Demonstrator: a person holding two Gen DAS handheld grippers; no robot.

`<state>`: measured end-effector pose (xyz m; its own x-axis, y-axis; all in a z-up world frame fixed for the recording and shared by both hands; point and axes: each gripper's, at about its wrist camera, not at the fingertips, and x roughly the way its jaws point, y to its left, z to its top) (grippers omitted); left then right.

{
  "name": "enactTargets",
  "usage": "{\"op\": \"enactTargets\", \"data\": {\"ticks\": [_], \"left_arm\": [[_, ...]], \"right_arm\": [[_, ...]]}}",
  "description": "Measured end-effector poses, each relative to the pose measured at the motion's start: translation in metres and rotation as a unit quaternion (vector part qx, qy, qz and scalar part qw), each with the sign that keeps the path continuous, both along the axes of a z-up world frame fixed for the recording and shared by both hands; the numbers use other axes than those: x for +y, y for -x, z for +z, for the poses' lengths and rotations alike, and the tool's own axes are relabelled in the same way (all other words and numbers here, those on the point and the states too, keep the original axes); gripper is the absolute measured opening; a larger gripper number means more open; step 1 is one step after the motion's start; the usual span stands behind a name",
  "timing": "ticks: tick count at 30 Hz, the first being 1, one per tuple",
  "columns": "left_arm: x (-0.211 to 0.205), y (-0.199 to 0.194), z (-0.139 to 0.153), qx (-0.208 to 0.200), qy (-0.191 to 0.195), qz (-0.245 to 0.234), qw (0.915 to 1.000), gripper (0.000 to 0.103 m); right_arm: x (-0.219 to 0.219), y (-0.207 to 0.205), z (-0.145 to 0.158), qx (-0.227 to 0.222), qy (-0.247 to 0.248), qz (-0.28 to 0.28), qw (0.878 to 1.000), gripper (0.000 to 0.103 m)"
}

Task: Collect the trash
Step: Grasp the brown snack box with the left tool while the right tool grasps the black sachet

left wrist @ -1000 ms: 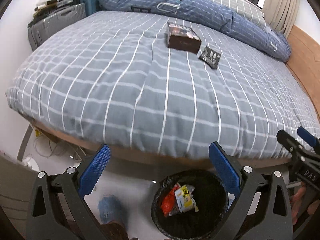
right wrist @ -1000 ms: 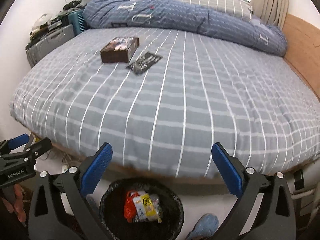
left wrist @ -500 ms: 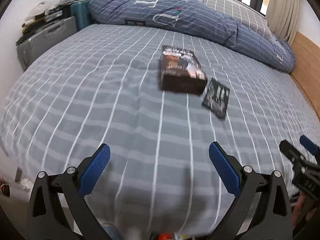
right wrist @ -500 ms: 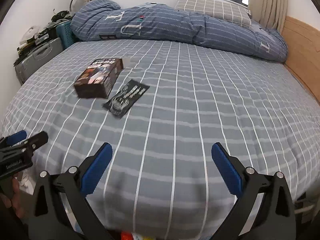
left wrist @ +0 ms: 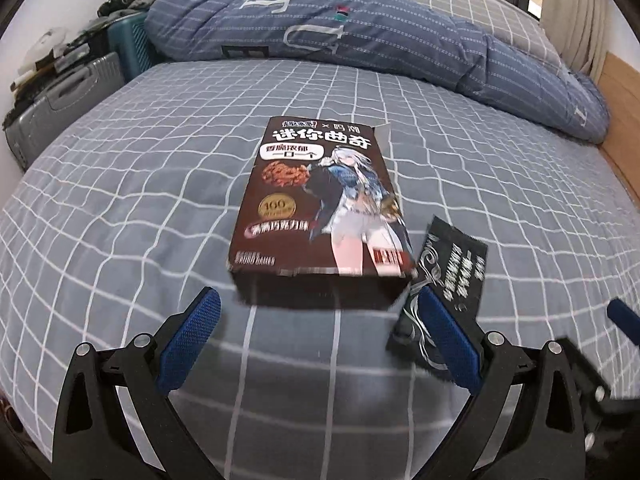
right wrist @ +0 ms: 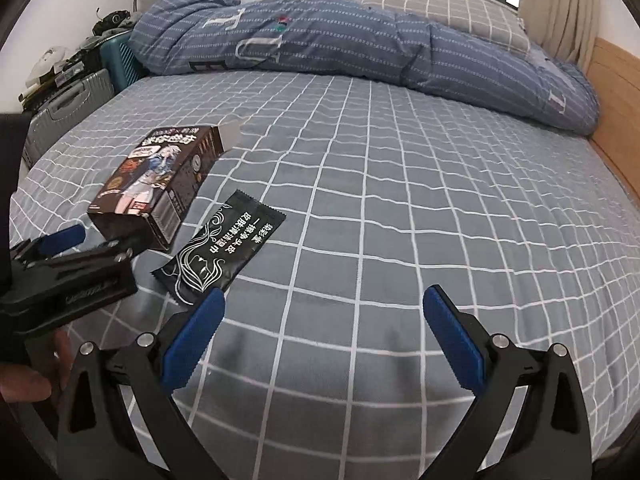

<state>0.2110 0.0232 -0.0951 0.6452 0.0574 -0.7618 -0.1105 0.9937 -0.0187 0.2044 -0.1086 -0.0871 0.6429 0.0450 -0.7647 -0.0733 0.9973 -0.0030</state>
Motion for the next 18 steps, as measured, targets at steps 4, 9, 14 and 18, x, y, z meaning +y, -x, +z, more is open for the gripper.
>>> {"op": "enactTargets", "data": {"ticks": [4, 9, 14, 18], "left_arm": [[-0.001, -0.017, -0.003, -0.004, -0.004, 0.004, 1.0, 0.097], [0.001, -0.031, -0.012, 0.005, -0.001, -0.007, 1.0, 0.089], [0.017, -0.025, -0.008, -0.004, 0.007, -0.009, 0.9999, 0.087], [0.036, -0.015, 0.002, -0.018, 0.002, -0.003, 0.9998, 0.087]], "right_arm": [[0.002, -0.009, -0.01, 0.015, -0.005, 0.002, 1.0, 0.095], [0.004, -0.022, -0.013, 0.024, -0.014, -0.003, 1.0, 0.095], [0.015, -0.038, -0.011, 0.032, -0.039, -0.01, 0.999, 0.095], [0.039, -0.047, -0.013, 0.04, -0.049, -0.01, 0.998, 0.095]]}}
